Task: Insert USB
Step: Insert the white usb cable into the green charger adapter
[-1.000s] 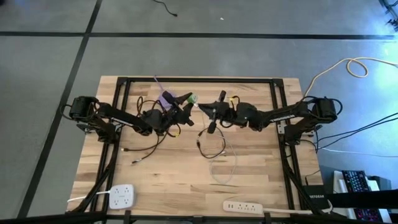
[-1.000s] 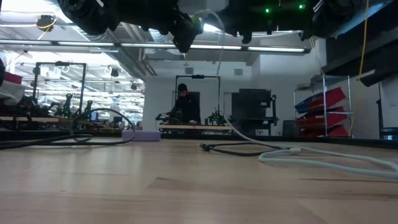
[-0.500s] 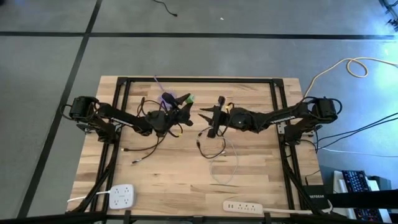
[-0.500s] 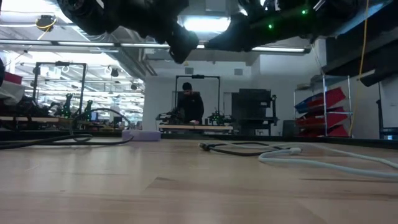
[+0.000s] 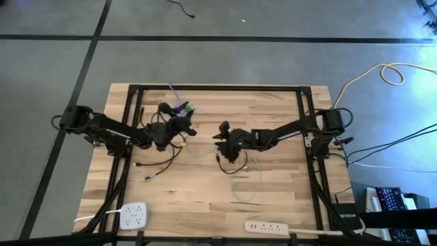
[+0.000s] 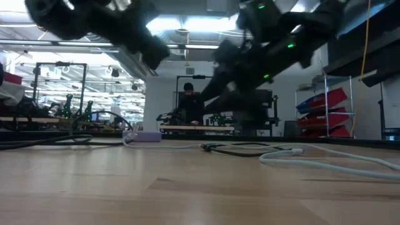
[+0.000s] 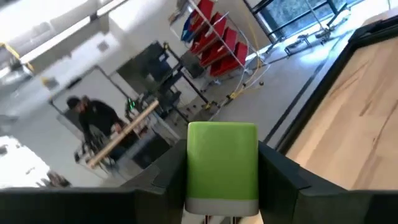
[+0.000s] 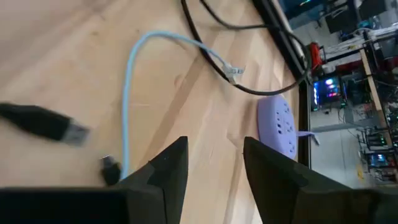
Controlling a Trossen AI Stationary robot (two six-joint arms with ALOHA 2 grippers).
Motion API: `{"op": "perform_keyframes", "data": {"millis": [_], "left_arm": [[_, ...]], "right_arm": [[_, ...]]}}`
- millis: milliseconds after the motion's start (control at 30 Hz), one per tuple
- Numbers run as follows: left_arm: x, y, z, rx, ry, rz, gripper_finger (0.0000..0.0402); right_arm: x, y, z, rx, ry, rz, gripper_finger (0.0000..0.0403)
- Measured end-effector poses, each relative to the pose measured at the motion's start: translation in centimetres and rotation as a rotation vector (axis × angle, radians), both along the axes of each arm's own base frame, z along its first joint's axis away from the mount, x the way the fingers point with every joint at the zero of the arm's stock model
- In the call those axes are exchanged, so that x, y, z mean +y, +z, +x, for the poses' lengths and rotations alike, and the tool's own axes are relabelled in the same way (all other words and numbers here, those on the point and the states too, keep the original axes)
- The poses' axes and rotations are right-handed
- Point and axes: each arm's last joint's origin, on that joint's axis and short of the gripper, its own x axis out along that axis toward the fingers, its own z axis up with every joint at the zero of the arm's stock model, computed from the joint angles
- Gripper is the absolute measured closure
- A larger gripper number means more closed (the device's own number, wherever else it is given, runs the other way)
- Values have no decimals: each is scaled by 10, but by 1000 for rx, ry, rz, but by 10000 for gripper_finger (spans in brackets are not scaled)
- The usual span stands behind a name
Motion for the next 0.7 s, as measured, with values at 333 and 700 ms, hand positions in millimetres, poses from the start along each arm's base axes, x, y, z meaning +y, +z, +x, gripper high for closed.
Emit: {"op": "perform_keyframes", "data": {"millis": [333, 700], "left_arm": [[-1, -17, -26, -58, 204, -73, 277], [1, -14, -39, -34, 364, -59, 277]], "right_arm": [[-20, 14, 96, 159, 160, 42, 270], [-56, -6, 149, 277, 190, 29, 270]]}}
